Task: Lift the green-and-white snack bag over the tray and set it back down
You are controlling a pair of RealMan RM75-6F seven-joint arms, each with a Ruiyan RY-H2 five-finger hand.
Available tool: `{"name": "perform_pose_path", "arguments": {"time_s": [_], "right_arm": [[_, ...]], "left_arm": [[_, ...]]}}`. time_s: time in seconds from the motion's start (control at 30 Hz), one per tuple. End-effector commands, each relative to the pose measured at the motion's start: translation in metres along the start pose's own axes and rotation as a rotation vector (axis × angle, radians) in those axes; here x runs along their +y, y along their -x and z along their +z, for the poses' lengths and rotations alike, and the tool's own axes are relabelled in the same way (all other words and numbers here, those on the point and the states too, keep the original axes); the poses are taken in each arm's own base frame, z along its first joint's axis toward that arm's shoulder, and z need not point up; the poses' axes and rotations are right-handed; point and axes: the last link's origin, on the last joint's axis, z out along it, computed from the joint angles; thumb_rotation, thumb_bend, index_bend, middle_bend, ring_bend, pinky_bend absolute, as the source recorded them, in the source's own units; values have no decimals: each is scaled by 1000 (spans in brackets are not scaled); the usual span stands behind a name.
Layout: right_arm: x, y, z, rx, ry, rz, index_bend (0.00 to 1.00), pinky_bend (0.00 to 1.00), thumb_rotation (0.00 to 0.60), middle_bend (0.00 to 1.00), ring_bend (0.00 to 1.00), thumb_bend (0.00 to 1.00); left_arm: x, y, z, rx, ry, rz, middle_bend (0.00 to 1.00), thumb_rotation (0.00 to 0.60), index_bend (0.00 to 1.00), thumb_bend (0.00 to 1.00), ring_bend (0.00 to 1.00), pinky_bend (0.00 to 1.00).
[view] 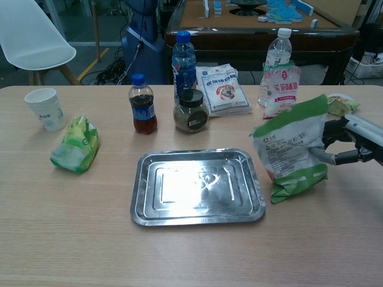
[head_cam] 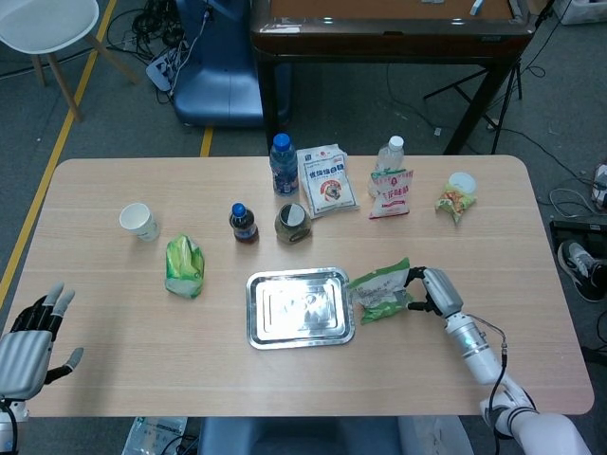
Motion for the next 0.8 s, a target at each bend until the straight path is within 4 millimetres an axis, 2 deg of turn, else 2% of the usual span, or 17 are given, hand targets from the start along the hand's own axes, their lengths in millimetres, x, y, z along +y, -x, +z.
{"name": "perform_pose_path", "arguments": {"time_s": [0.03,0.17,0.43,0.53,0.63,0.8], "right_arm": [[0,-5,0,12,-10,-12,699,669,600,641,577,633],[-5,-20,0,17,-50,-76,746,721,600,672,634,658],[-30,-49,11,-1,-168,-204,774,734,600,693,652,662],[-36,-53,14,-12,-181,-220,774,734,600,693,652,663],[-62,-61,29,-75,-239,-249,774,734,600,694,654,661],[-98,-64,43,-204,-226,-240,776,744,600,705,664,660]], "left_arm": [[0,0,0,-1,1,0,0,600,49,256,81,120],[-1,-1,-1,3,3,-2,0,600,49,257,81,120],[-2,-1,-2,9,5,-10,0,600,49,256,81,121],[-3,-1,-2,12,6,-10,0,600,49,256,81,120],[-4,-2,-3,16,8,-10,0,600,49,257,81,120],[-6,-4,-5,25,7,-11,0,600,49,257,81,120]]}}
